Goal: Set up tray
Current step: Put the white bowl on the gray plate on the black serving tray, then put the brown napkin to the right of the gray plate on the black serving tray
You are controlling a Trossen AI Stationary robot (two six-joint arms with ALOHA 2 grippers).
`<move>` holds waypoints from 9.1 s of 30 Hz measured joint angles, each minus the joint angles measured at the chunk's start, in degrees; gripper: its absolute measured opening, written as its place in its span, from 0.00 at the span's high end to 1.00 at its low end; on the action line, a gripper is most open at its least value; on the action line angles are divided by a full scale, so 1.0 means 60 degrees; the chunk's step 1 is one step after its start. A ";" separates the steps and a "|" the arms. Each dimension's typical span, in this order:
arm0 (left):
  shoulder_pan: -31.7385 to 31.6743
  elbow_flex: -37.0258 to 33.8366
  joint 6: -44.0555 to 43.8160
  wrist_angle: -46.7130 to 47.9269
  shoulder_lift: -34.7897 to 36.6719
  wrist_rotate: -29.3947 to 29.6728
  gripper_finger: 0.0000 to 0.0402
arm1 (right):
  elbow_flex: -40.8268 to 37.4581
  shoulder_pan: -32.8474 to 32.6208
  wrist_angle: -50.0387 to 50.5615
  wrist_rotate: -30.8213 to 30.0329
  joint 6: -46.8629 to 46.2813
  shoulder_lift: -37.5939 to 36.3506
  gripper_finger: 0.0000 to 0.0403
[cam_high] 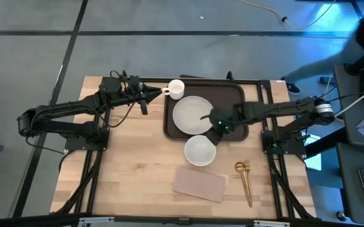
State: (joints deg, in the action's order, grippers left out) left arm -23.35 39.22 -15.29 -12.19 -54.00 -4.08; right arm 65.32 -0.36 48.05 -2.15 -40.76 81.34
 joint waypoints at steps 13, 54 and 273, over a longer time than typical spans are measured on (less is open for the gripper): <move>0.0000 0.0000 -0.0012 0.0133 0.0000 -0.0004 0.83 | 0.0004 -0.0556 -0.0093 -0.0169 -0.0908 0.1895 0.53; 0.0000 0.0000 0.0015 0.0506 0.0002 -0.0004 0.85 | 0.3538 0.3566 0.1216 0.0380 0.2943 0.3086 0.99; 0.1264 0.0004 0.0138 0.2034 0.1659 -0.1264 0.85 | 0.2233 -0.4786 0.1105 -0.4708 -0.3981 0.0913 1.00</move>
State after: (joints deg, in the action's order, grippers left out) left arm -15.77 39.24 -14.46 0.02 -44.04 -11.66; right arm 78.72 -29.07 54.68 -30.39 -64.64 86.81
